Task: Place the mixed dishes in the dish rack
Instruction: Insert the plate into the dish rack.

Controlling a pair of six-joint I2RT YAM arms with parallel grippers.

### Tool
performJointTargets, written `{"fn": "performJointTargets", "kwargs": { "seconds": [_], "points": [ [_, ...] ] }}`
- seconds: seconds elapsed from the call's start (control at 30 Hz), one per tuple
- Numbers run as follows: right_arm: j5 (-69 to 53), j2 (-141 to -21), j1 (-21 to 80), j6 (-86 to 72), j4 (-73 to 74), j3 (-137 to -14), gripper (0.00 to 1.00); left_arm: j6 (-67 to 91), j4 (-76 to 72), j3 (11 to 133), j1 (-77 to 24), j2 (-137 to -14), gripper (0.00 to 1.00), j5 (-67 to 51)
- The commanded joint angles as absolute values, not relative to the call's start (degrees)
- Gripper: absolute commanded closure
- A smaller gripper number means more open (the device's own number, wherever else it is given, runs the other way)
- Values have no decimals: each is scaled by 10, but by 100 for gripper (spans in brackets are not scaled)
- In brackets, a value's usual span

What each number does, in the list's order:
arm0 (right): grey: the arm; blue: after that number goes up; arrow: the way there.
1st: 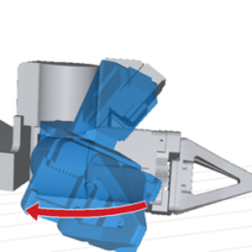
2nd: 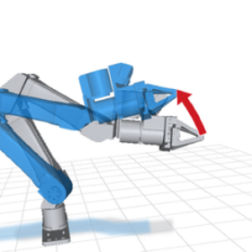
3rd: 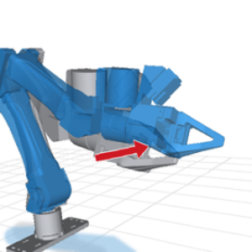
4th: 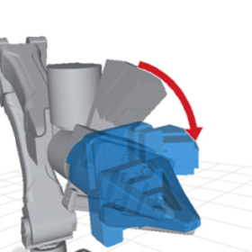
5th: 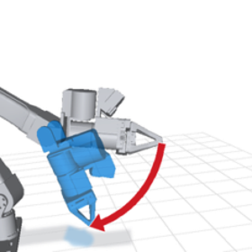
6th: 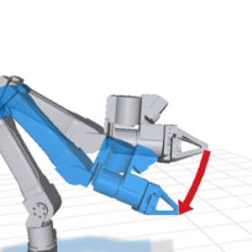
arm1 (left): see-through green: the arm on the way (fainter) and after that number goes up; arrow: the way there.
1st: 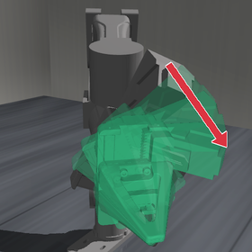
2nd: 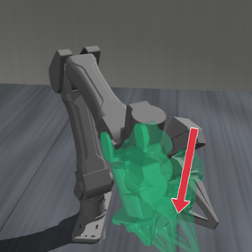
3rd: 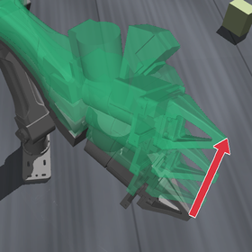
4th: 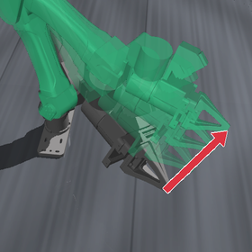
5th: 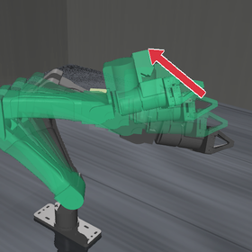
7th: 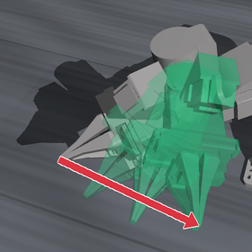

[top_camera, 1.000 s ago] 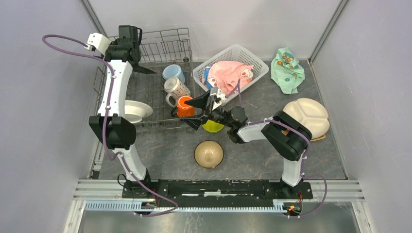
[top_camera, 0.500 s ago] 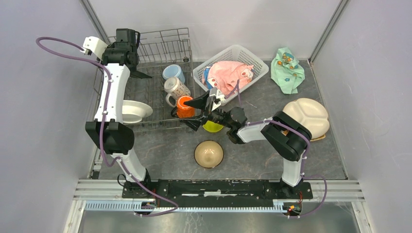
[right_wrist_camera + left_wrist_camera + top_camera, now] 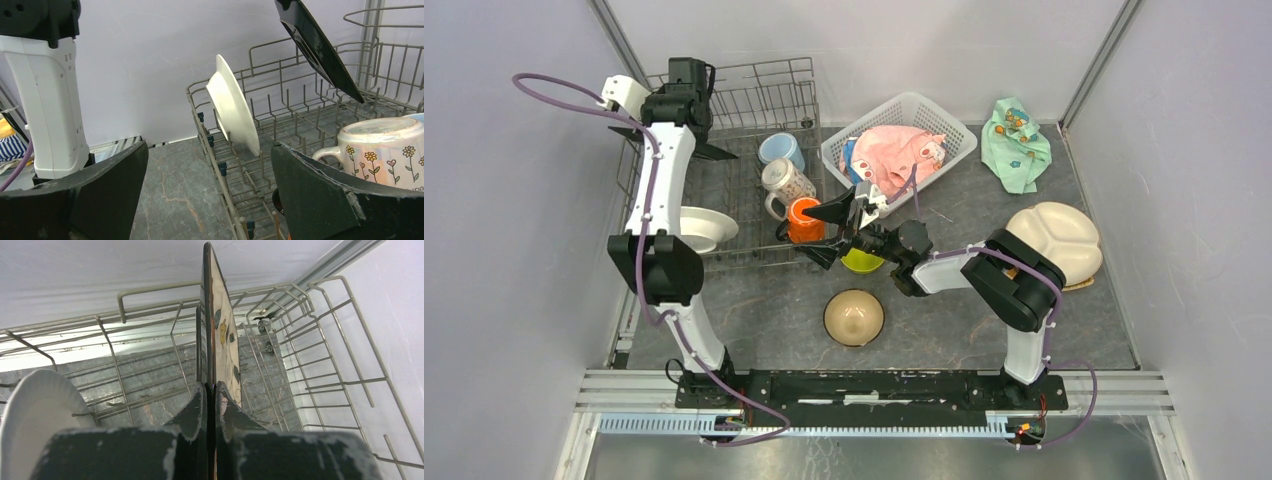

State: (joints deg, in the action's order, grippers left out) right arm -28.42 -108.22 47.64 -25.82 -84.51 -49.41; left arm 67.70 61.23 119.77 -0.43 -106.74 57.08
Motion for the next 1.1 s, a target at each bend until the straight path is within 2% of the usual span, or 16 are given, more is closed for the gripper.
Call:
{"fn": "performJointTargets", "kwargs": {
  "seconds": [0.0, 0.37, 0.5, 0.8, 1.07],
  "points": [
    [-289, -1066, 478, -241, -1098, -497, 2, 734, 528, 1257, -1, -1071, 98, 641],
    [-289, -1072, 477, -240, -1099, -498, 2, 718, 500, 1257, -1, -1102, 97, 632],
    [-289, -1072, 475, -236, -1102, -496, 2, 706, 470, 1245, -1, -1109, 81, 611],
    [-290, -1080, 473, -234, -1104, -497, 2, 699, 430, 1223, 16, -1123, 76, 602],
    [-289, -1086, 472, -234, -1106, -498, 2, 662, 388, 1214, 18, -1134, 56, 584]
  ]
}}
